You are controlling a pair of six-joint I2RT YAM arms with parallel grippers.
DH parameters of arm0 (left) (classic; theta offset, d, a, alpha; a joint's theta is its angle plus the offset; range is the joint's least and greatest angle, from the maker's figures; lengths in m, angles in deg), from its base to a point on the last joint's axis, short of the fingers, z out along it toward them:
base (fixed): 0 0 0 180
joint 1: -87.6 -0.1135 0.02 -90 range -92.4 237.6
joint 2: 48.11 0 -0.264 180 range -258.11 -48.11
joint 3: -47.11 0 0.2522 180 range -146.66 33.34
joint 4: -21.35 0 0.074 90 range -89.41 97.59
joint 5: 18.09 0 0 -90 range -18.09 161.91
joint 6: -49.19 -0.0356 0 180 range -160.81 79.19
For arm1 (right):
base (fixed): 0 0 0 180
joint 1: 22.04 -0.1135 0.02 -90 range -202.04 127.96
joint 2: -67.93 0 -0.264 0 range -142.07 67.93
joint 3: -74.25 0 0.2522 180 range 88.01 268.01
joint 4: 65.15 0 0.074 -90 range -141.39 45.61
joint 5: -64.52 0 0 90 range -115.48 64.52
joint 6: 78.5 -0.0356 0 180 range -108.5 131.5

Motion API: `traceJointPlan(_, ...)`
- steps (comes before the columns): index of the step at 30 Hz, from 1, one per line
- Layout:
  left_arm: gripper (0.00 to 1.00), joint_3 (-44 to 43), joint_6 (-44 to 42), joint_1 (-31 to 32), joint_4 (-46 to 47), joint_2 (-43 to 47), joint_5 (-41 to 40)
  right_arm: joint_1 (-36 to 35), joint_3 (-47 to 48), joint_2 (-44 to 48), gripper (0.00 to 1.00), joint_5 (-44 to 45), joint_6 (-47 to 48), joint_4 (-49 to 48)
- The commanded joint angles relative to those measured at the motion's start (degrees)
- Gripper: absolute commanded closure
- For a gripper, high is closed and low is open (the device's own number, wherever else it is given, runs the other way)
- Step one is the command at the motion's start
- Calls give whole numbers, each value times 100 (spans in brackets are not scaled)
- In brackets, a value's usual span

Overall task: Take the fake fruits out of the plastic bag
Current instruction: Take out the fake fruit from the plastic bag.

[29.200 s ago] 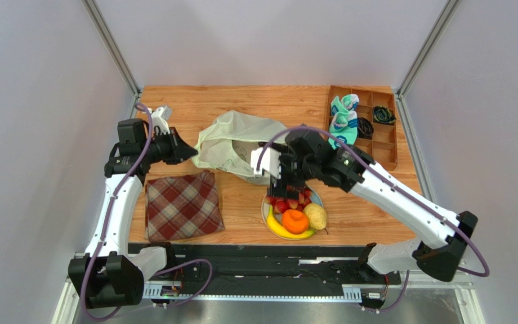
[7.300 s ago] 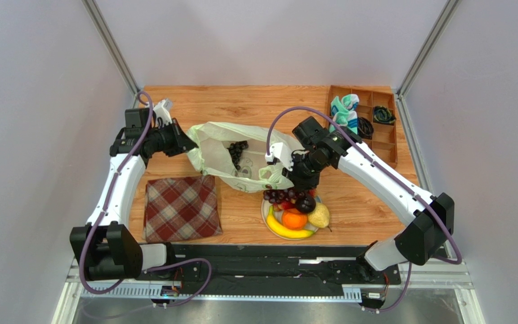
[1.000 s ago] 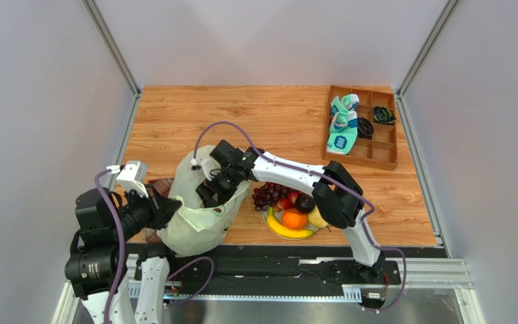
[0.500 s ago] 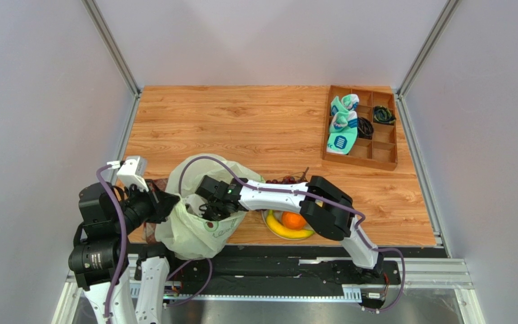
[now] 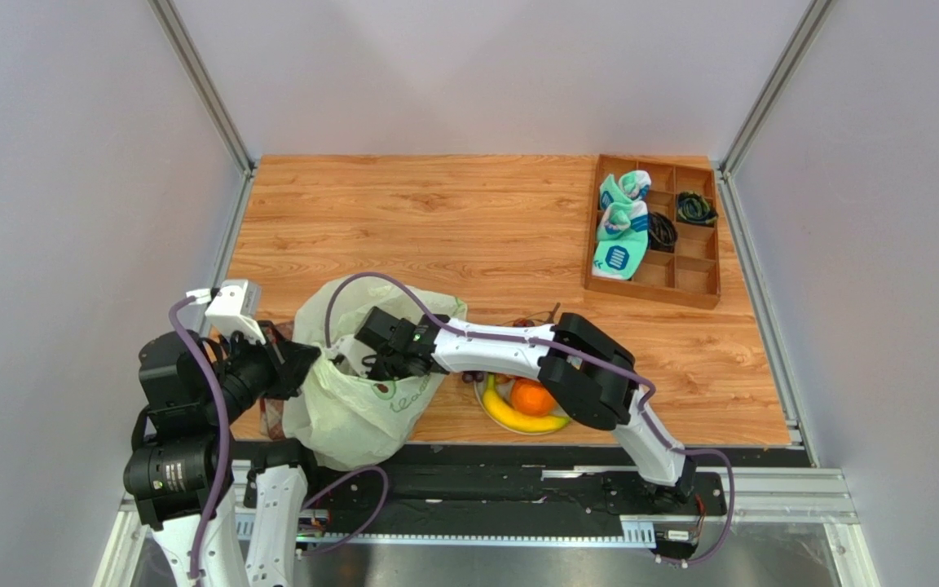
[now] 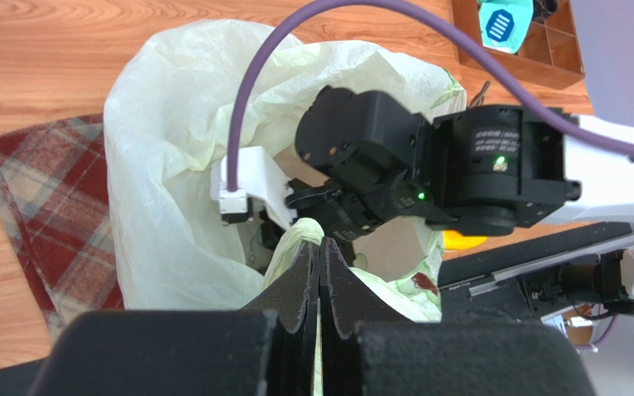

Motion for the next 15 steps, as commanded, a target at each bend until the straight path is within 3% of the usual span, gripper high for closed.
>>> traceJointPlan(1, 100, -138, 0, -38, 436, 74, -24, 389, 551, 973, 100, -514, 778, 788)
traceJointPlan(5, 100, -7, 18, -38, 831, 13, 46, 863, 1174, 1571, 100, -989, 1060, 1430)
traceJointPlan(15, 100, 20, 361, -38, 2062, -566, 108, 2033, 2661, 1958, 100, -1280, 648, 1247)
